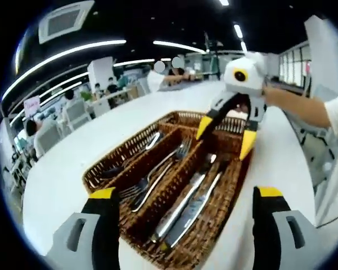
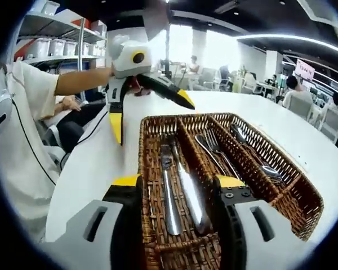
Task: Arrange the knives, forks, and spoons in their matching storage slots by inserting each utensil handle-first until every utensil is classified and aligned in the correct compartment
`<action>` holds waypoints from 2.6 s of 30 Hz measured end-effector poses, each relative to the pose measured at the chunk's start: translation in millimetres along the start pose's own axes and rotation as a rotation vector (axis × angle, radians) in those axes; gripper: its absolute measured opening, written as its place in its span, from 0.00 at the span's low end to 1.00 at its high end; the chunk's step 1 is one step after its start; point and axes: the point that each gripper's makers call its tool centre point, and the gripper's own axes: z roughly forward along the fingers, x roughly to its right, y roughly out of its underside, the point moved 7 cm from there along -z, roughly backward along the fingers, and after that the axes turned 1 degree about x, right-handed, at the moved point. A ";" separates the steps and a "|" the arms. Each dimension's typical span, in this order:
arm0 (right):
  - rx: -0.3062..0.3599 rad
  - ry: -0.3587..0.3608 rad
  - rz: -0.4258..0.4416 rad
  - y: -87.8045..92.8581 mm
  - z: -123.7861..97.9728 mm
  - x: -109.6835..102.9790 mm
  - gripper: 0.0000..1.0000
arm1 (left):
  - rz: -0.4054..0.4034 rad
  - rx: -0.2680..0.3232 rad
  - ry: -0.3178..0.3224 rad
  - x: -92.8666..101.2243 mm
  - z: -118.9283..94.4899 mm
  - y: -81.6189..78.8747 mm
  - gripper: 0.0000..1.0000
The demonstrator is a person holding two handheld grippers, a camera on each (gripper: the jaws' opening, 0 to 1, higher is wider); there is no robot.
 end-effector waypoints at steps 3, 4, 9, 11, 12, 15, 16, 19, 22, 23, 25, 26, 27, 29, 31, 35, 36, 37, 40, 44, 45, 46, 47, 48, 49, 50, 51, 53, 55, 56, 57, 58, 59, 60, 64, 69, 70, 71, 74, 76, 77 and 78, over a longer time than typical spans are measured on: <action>0.009 0.013 0.000 -1.6 -3.8 -7.2 0.61 | -0.006 0.024 -0.034 -1.6 -4.0 1.5 1.00; 0.009 0.017 0.000 -1.8 -4.8 -9.0 0.63 | -0.005 0.031 -0.043 -2.1 -4.6 1.2 1.00; 0.031 0.034 -0.008 -3.7 -13.7 -19.3 0.65 | -0.040 0.079 -0.083 3.2 -14.8 -0.7 1.00; 0.041 0.042 -0.005 -4.1 -17.6 -23.1 0.65 | -0.033 0.097 -0.095 7.2 -18.0 -2.1 1.00; 0.043 0.043 -0.004 -3.9 -19.0 -25.2 0.65 | -0.041 0.109 -0.093 10.1 -20.0 -2.4 1.00; 0.068 0.042 0.006 -3.5 -22.8 -29.7 0.65 | -0.069 0.162 -0.102 14.4 -22.9 -4.1 1.00; 0.072 0.041 0.014 -2.2 -24.3 -30.6 0.66 | -0.078 0.152 -0.106 16.0 -23.8 -2.0 1.00; 0.074 0.057 0.008 0.9 -27.1 -33.5 0.66 | -0.065 0.154 -0.124 21.7 -25.8 1.2 1.00; 0.079 0.078 0.010 4.0 -34.1 -45.5 0.70 | -0.068 0.147 -0.137 24.7 -26.7 5.1 1.00; 0.084 0.089 0.016 3.8 -34.5 -43.1 0.71 | -0.070 0.149 -0.145 26.5 -27.5 6.2 1.00; 0.093 0.104 0.027 4.5 -36.0 -38.9 0.74 | -0.061 0.126 -0.160 29.6 -27.2 10.3 1.00; 0.094 0.115 0.028 5.5 -37.2 -37.7 0.75 | -0.048 0.097 -0.169 31.3 -27.3 13.4 1.00; 0.095 0.129 0.023 7.5 -38.7 -37.8 0.76 | -0.003 0.099 -0.166 35.2 -26.5 13.5 1.00; 0.097 0.153 0.032 10.9 -42.2 -38.3 0.79 | 0.005 0.093 -0.171 41.4 -26.9 14.1 1.00; 0.108 0.172 0.043 12.3 -45.3 -39.6 0.80 | -0.001 0.103 -0.174 43.6 -28.3 13.1 1.00; 0.137 0.187 0.052 12.8 -50.4 -43.6 0.79 | -0.022 0.113 -0.185 48.1 -30.8 12.5 1.00; 0.146 0.186 0.055 12.3 -50.2 -41.5 0.79 | -0.060 0.126 -0.181 49.8 -30.6 12.9 1.00; 0.152 0.182 0.058 12.7 -51.4 -44.2 0.79 | -0.080 0.132 -0.170 50.9 -30.9 13.8 1.00; 0.168 0.187 0.070 14.8 -54.8 -50.8 0.79 | -0.081 0.133 -0.175 53.3 -32.4 16.9 1.00; 0.179 0.208 0.076 15.9 -59.8 -51.6 0.79 | -0.072 0.130 -0.198 57.0 -35.7 19.4 1.00; 0.182 0.219 0.082 16.2 -61.1 -51.5 0.80 | -0.066 0.123 -0.214 57.9 -36.5 21.2 1.00; 0.183 0.231 0.090 17.3 -63.0 -50.8 0.81 | -0.062 0.121 -0.222 57.9 -36.8 21.8 1.00; 0.178 0.239 0.085 18.8 -63.7 -50.1 0.83 | -0.051 0.109 -0.235 59.1 -37.2 23.7 1.00; 0.176 0.245 0.086 19.8 -64.3 -49.7 0.84 | -0.040 0.110 -0.231 61.0 -37.2 24.2 1.00; 0.172 0.253 0.093 20.9 -65.3 -48.8 0.85 | -0.043 0.130 -0.232 62.5 -38.0 23.3 1.00; 0.168 0.261 0.100 22.1 -66.4 -48.0 0.86 | -0.046 0.150 -0.233 64.1 -38.7 22.4 1.00; 0.165 0.264 0.098 23.1 -67.2 -48.8 0.86 | -0.062 0.146 -0.230 65.5 -39.2 23.4 1.00; 0.167 0.269 0.095 26.1 -68.3 -53.1 0.86 | -0.065 0.142 -0.238 68.6 -40.0 26.0 1.00; 0.161 0.275 0.094 28.2 -68.6 -55.2 0.87 | -0.053 0.139 -0.249 70.3 -40.9 27.8 1.00; 0.158 0.277 0.091 29.5 -68.8 -56.6 0.87 | -0.053 0.136 -0.253 70.9 -41.4 28.5 1.00; 0.153 0.279 0.088 30.9 -69.4 -58.7 0.87 | -0.053 0.136 -0.260 72.5 -42.6 29.3 1.00; 0.157 0.279 0.089 31.7 -70.5 -60.7 0.87 | -0.054 0.142 -0.266 74.0 -44.0 29.1 1.00; 0.162 0.280 0.091 32.5 -71.9 -62.8 0.87 | -0.058 0.151 -0.271 76.3 -45.3 28.7 1.00; 0.170 0.281 0.093 32.6 -72.8 -64.2 0.87 | -0.056 0.153 -0.272 77.4 -45.6 28.6 1.00; 0.180 0.293 0.094 35.8 -76.3 -68.8 0.87 | -0.058 0.140 -0.286 82.5 -47.2 31.6 1.00; 0.188 0.296 0.108 39.3 -79.5 -74.3 0.87 | -0.147 0.197 -0.306 82.9 -54.6 31.7 1.00; 0.195 0.295 0.110 39.0 -80.7 -75.4 0.87 | -0.145 0.196 -0.312 82.8 -55.3 32.1 1.00; 0.201 0.300 0.102 38.5 -81.7 -77.5 0.86 | -0.134 0.192 -0.327 82.6 -58.2 32.8 1.00; 0.212 0.300 0.107 38.6 -84.2 -80.5 0.86 | -0.129 0.220 -0.355 83.1 -62.9 32.8 1.00; 0.212 0.302 0.107 39.8 -85.5 -81.1 0.86 | -0.144 0.218 -0.355 83.7 -63.4 35.6 1.00; 0.206 0.318 0.106 42.0 -87.1 -81.6 0.86 | -0.149 0.214 -0.355 84.3 -63.2 37.7 1.00; 0.206 0.319 0.107 42.7 -87.3 -82.8 0.86 | -0.146 0.209 -0.359 85.2 -63.5 39.1 1.00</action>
